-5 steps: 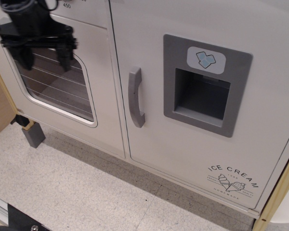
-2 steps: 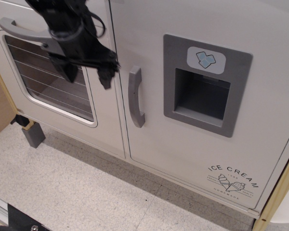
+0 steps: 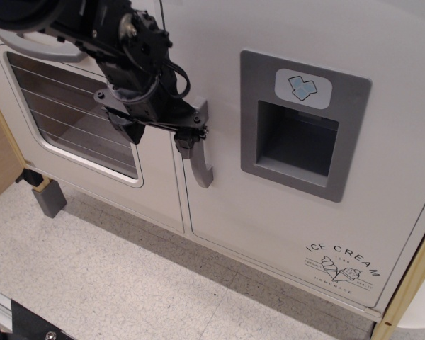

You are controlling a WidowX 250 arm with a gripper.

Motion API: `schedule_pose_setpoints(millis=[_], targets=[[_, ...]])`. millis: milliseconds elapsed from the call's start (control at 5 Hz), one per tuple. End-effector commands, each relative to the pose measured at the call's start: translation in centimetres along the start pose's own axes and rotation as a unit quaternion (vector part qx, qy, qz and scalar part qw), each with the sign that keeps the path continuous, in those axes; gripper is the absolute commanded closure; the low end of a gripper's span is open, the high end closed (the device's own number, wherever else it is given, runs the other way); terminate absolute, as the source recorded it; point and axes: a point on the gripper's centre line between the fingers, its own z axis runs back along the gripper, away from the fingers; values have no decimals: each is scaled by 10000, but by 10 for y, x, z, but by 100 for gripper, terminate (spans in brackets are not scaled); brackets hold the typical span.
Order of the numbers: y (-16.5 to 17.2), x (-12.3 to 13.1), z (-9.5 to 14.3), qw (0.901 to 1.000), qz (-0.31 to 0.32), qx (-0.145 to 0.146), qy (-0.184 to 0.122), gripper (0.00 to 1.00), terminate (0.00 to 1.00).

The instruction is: Open fridge

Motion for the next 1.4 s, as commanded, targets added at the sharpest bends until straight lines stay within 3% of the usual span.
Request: schedule_pose_setpoints(millis=[0, 800, 1000, 1200], targets=[[-10, 13, -5, 9995, -117, -52, -293, 0, 0], [-17, 36, -21, 9991, -200, -184, -313, 0, 0], [-16, 40, -24, 9988, -194, -273, -347, 100, 0], [-14, 41, -22, 9985, -166, -411, -328, 100, 0]])
